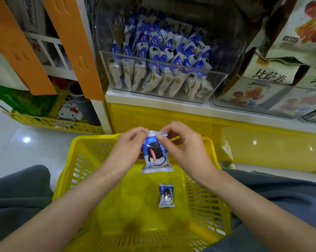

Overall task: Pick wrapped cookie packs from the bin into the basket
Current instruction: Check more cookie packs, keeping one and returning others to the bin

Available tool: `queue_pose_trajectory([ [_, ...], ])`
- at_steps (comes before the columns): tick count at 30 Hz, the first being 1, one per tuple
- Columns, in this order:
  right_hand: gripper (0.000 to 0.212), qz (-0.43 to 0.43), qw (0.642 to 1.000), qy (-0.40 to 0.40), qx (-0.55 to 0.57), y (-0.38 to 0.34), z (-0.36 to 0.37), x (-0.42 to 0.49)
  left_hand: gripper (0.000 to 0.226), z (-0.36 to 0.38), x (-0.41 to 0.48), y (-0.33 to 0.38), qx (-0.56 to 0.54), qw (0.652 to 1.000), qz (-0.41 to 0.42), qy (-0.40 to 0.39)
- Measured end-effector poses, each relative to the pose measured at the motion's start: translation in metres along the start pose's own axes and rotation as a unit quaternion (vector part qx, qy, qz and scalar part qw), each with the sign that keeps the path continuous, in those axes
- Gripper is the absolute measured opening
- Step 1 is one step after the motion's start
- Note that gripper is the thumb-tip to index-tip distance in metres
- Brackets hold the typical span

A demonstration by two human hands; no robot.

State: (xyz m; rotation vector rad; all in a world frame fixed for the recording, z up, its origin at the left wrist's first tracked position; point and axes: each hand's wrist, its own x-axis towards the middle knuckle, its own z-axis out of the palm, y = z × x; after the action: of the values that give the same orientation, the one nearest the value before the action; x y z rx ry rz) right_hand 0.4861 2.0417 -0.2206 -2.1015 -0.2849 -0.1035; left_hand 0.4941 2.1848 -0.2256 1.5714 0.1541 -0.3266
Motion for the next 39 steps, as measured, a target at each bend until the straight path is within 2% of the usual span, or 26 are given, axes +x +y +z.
queue_pose_trajectory([
  [2, 0.018, 0.002, 1.0, 0.021, -0.014, -0.002, -0.002, 0.001, 0.022, 0.001, 0.0, 0.001, -0.04, 0.999, -0.029, -0.023],
  [5, 0.019, 0.096, 0.989, 0.078, 0.075, -0.003, -0.007, 0.006, 0.014, 0.0, -0.002, 0.001, -0.062, 0.994, -0.056, -0.073],
  [7, 0.014, 0.165, 0.965, 0.11, 0.171, -0.003, -0.011, 0.01, 0.023, 0.001, -0.004, 0.0, -0.051, 0.996, -0.04, -0.063],
  [9, 0.01, 0.217, 0.932, 0.118, 0.263, -0.003, -0.013, 0.012, 0.024, 0.001, -0.004, 0.0, -0.062, 0.998, -0.007, -0.029],
  [12, 0.014, 0.27, 0.91, 0.085, 0.302, 0.0, -0.013, 0.011, 0.013, -0.005, 0.0, 0.001, -0.055, 0.998, 0.023, 0.033],
  [15, 0.031, 0.31, 0.919, -0.04, 0.24, 0.003, -0.01, 0.007, 0.008, -0.012, 0.005, -0.002, -0.006, 0.994, 0.048, 0.097],
  [18, 0.058, 0.267, 0.95, -0.138, 0.086, 0.004, -0.002, -0.001, 0.012, -0.013, 0.006, -0.005, 0.086, 0.987, 0.085, 0.101],
  [20, 0.074, 0.203, 0.971, -0.129, 0.014, 0.003, 0.002, -0.002, 0.015, -0.013, 0.004, -0.007, 0.174, 0.972, 0.133, 0.086],
  [21, 0.07, 0.165, 0.98, -0.109, 0.004, 0.002, 0.003, -0.002, 0.014, -0.012, 0.002, -0.006, 0.221, 0.958, 0.16, 0.082],
  [23, 0.04, 0.099, 0.993, -0.067, -0.005, 0.001, 0.002, -0.001, 0.01, -0.009, -0.003, -0.005, 0.276, 0.938, 0.199, 0.071],
  [25, 0.01, 0.067, 0.997, -0.032, -0.01, -0.002, 0.001, 0.0, 0.01, -0.007, -0.006, -0.004, 0.282, 0.935, 0.207, 0.057],
  [26, 0.002, 0.057, 0.998, -0.021, -0.017, -0.002, 0.001, 0.0, 0.012, -0.006, -0.007, -0.004, 0.27, 0.941, 0.198, 0.052],
  [29, 0.005, -0.003, 0.996, -0.019, -0.084, -0.004, -0.002, -0.001, 0.019, -0.004, -0.005, -0.001, 0.148, 0.984, 0.101, 0.024],
  [32, 0.01, -0.068, 0.984, -0.024, -0.163, -0.006, -0.004, -0.002, 0.017, -0.004, -0.004, 0.004, 0.061, 0.998, 0.034, -0.002],
  [35, 0.004, -0.024, 0.995, 0.013, -0.097, -0.007, -0.005, 0.001, 0.008, -0.004, -0.004, 0.007, 0.026, 0.999, 0.012, -0.031],
  [37, 0.011, 0.044, 0.998, 0.05, -0.017, -0.007, -0.007, 0.005, 0.019, -0.003, -0.003, 0.006, 0.027, 0.999, -0.018, -0.041],
  [39, 0.016, 0.126, 0.985, 0.078, 0.09, -0.006, -0.009, 0.011, 0.028, -0.003, -0.003, 0.007, 0.025, 0.998, -0.038, -0.039],
])
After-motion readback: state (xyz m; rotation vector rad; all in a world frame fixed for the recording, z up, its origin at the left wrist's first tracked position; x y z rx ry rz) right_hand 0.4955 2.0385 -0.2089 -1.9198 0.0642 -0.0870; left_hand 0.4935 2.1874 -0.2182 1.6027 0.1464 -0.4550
